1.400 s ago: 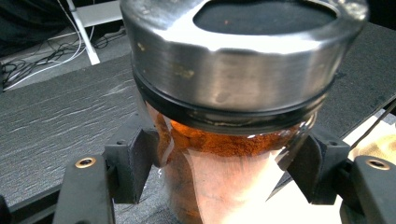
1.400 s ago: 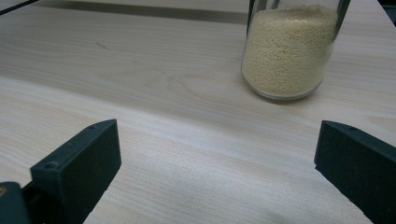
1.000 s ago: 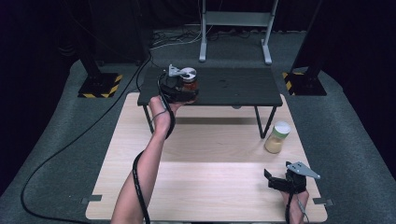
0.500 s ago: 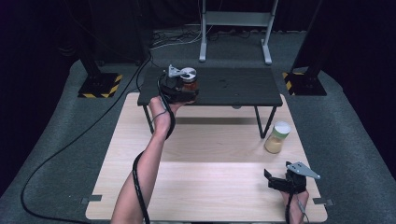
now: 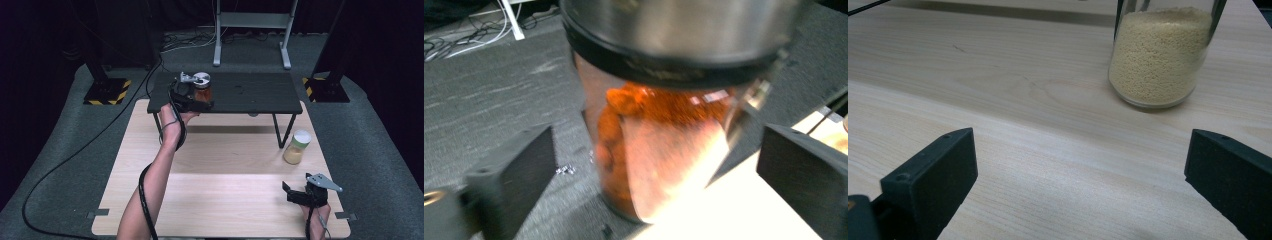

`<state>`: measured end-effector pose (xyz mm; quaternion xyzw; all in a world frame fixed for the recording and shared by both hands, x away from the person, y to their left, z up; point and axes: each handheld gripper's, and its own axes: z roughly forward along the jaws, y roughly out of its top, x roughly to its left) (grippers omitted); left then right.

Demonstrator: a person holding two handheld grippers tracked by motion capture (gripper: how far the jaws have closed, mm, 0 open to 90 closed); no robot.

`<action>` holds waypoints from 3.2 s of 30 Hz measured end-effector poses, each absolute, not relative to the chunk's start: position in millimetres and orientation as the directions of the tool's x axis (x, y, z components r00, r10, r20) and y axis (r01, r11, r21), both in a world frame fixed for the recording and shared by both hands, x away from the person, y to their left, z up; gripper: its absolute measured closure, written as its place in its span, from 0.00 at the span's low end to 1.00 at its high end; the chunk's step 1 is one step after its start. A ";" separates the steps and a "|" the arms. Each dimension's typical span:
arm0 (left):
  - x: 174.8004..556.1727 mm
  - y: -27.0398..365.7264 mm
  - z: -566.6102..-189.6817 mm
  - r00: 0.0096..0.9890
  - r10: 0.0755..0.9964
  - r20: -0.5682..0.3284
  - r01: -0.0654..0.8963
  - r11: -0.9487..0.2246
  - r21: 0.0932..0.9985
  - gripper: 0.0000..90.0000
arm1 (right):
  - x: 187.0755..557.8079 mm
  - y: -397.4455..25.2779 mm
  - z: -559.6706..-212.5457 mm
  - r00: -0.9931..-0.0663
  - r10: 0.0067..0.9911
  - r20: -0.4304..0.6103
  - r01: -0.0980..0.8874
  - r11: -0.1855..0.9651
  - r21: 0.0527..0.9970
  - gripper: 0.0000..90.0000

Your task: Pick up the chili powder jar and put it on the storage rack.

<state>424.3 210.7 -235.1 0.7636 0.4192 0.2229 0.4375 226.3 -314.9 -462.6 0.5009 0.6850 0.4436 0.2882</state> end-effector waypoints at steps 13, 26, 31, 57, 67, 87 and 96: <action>405.8 211.1 -240.8 0.580 0.815 0.001 0.484 -0.346 0.804 0.00 | 225.9 -315.4 -462.9 -0.331 0.942 0.053 0.429 0.100 0.897 0.00; 381.9 221.9 -284.8 0.580 0.814 -0.021 0.538 -0.364 0.760 0.00 | 226.5 -316.0 -462.7 -0.333 0.941 0.055 0.431 0.100 0.897 0.00; 367.1 225.8 -309.8 0.564 0.825 -0.027 0.557 -0.356 0.750 0.00 | 225.6 -316.5 -463.4 -0.330 0.942 0.060 0.429 0.093 0.899 0.00; 309.9 262.2 -426.8 0.408 0.913 -0.023 0.674 -0.284 0.682 0.00 | 225.9 -313.5 -462.4 -0.328 0.944 0.044 0.430 0.108 0.896 0.00; 297.0 265.3 -438.0 0.407 0.914 -0.002 0.631 -0.279 0.724 0.00 | 225.9 -313.0 -462.2 -0.326 0.944 0.043 0.431 0.108 0.896 0.00; 297.0 268.4 -438.0 0.447 0.894 -0.002 0.618 -0.308 0.723 0.00 | 225.1 -319.8 -465.7 -0.327 0.942 0.080 0.421 0.069 0.904 0.00; 297.1 268.0 -438.1 0.446 0.895 -0.001 0.618 -0.308 0.724 0.00 | 225.4 -322.5 -466.9 -0.326 0.940 0.096 0.419 0.053 0.907 0.00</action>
